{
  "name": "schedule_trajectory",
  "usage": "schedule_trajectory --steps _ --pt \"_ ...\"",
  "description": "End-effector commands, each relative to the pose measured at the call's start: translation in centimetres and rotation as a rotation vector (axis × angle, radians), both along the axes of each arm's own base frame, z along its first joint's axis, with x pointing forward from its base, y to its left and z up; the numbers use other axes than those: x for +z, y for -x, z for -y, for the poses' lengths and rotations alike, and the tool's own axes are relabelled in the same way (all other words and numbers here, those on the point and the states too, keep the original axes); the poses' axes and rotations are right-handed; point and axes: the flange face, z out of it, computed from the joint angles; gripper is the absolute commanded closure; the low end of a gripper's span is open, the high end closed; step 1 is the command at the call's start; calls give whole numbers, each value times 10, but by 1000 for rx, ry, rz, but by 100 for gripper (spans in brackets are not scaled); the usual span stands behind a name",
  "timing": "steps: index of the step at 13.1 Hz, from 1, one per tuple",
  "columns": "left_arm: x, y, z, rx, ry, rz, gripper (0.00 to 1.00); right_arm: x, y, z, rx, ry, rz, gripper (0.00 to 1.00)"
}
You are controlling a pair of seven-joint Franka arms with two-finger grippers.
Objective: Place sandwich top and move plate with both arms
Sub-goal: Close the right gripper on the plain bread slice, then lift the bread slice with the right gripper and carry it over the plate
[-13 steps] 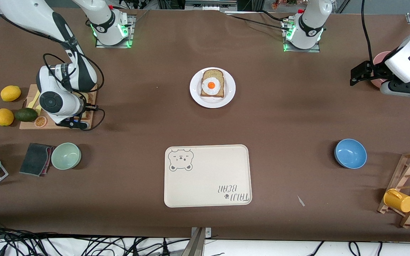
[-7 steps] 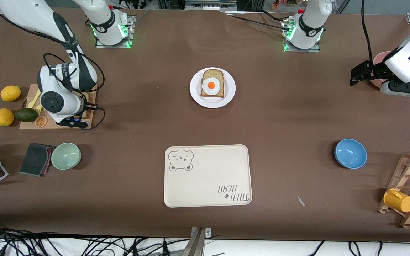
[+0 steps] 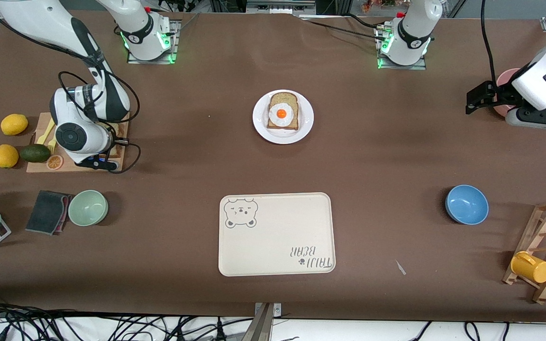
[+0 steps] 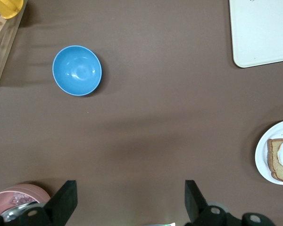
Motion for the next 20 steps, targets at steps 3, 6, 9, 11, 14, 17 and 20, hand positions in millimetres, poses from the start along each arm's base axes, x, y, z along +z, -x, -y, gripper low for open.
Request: schedule_trajectory --steps 3,6,9,11,14,17,20 --pt "5 -1 3 -3 -19 -3 0 23 6 -19 0 33 -72 100" --pt "5 -1 4 -6 -19 -4 0 74 -11 -50 5 73 -134 100" --pt "5 -1 4 -4 -19 -4 0 115 -22 -116 71 76 -142 100" --pt "5 -1 4 -4 -19 -4 0 140 -17 -188 93 79 -82 100" --pt "5 -1 4 -6 -19 -4 0 161 13 -307 76 -10 -26 100" --pt "5 -1 4 -6 -19 -4 0 186 47 -418 39 -52 52 100" --pt "5 -1 4 -6 -19 -4 0 164 122 -538 123 -84 96 100"
